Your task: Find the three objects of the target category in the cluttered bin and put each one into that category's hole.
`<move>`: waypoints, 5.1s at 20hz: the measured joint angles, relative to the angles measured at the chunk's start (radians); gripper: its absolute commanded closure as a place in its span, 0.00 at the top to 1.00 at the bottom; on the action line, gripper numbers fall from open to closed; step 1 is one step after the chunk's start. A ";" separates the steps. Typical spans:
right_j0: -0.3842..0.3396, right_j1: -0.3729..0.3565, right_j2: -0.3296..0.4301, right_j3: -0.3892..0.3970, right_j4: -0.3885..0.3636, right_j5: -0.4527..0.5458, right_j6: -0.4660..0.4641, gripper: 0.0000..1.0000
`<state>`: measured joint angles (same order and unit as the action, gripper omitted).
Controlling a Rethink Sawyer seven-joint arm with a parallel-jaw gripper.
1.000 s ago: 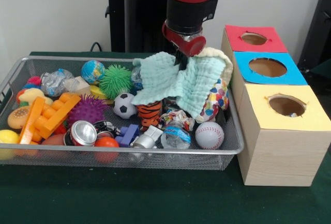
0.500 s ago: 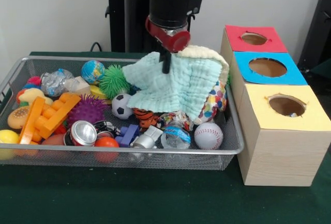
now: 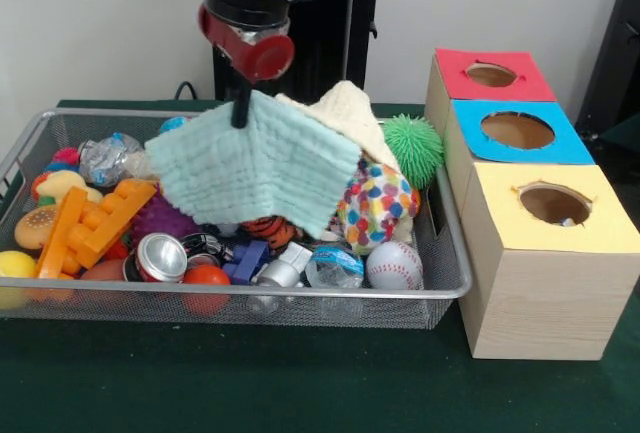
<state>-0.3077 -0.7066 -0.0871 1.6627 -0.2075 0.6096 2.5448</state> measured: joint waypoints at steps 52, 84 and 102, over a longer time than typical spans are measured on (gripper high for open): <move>-0.039 -0.070 0.252 -0.068 -0.029 -0.041 -0.014 1.00; -0.097 0.259 0.337 -0.077 -0.030 -0.046 -0.014 1.00; -0.115 0.316 0.413 -0.106 -0.036 0.051 -0.014 0.00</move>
<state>-0.4227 -0.3906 0.3254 1.5572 -0.2436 0.6611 2.5311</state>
